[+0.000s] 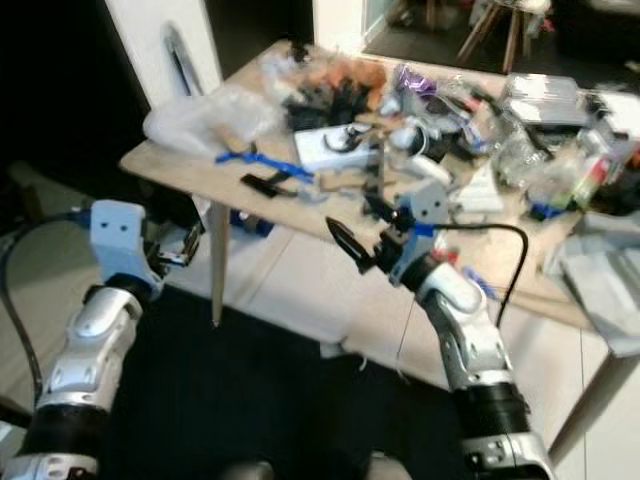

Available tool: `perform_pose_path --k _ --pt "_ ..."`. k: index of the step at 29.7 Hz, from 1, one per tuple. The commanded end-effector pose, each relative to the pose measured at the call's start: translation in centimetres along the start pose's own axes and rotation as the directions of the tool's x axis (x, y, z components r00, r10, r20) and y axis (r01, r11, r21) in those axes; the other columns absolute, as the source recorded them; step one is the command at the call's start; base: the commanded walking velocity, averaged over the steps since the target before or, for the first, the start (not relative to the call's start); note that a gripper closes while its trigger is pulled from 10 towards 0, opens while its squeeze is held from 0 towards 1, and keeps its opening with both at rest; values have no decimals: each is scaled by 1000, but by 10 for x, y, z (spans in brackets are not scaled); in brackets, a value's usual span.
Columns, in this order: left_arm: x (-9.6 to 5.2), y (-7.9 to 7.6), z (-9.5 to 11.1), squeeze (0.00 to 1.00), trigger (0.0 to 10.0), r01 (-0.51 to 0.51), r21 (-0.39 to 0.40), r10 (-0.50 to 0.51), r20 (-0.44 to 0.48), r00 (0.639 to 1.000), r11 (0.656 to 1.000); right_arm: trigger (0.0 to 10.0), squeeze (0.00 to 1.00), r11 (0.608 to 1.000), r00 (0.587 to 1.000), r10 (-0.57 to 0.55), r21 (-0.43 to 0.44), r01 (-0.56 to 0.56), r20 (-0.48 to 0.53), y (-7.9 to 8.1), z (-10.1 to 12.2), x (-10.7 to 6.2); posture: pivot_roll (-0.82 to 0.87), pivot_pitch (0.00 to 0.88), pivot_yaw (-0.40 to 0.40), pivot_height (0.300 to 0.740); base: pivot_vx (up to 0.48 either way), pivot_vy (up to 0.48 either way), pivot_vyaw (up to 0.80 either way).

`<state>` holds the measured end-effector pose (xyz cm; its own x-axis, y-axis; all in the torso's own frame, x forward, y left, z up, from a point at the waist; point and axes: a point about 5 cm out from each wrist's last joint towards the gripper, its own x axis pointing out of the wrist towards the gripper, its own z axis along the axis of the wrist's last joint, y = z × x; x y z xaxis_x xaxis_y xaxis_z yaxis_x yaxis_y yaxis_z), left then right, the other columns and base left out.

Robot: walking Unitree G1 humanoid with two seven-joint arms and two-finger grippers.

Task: Picking trash to rubbish bin

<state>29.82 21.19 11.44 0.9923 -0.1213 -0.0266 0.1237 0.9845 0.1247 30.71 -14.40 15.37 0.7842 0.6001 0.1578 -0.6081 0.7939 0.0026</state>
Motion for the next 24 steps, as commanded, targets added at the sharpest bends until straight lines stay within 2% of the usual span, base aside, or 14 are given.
perform_pose_path --k 1,7,15,18,24 --pt "-2 3 -3 0 10000 -3 10 3 -13 1000 1000 10000 0 1000 1000 1 27 -1 -19 3 -4 2 26 0 9 740 368 0 0" --pt "-2 2 -3 0 10000 2 9 -2 -12 1000 1000 10000 0 999 1000 3 34 -2 -26 3 -5 2 24 0 7 740 366 0 -711" --pt "-2 1 -2 0 10000 8 6 -8 -8 1000 1000 10000 0 1000 1000 -4 22 5 -31 3 -5 3 24 0 7 740 367 0 0" --pt "-2 -2 0 0 10000 24 -10 -24 14 1000 1000 10000 0 999 998 -39 6 39 -50 -1 -7 3 23 0 6 740 357 0 0" --pt "-1 -5 3 0 10000 34 -23 -33 38 999 999 10000 0 995 994 -67 63 72 -86 -5 -11 2 23 0 6 740 318 0 0"
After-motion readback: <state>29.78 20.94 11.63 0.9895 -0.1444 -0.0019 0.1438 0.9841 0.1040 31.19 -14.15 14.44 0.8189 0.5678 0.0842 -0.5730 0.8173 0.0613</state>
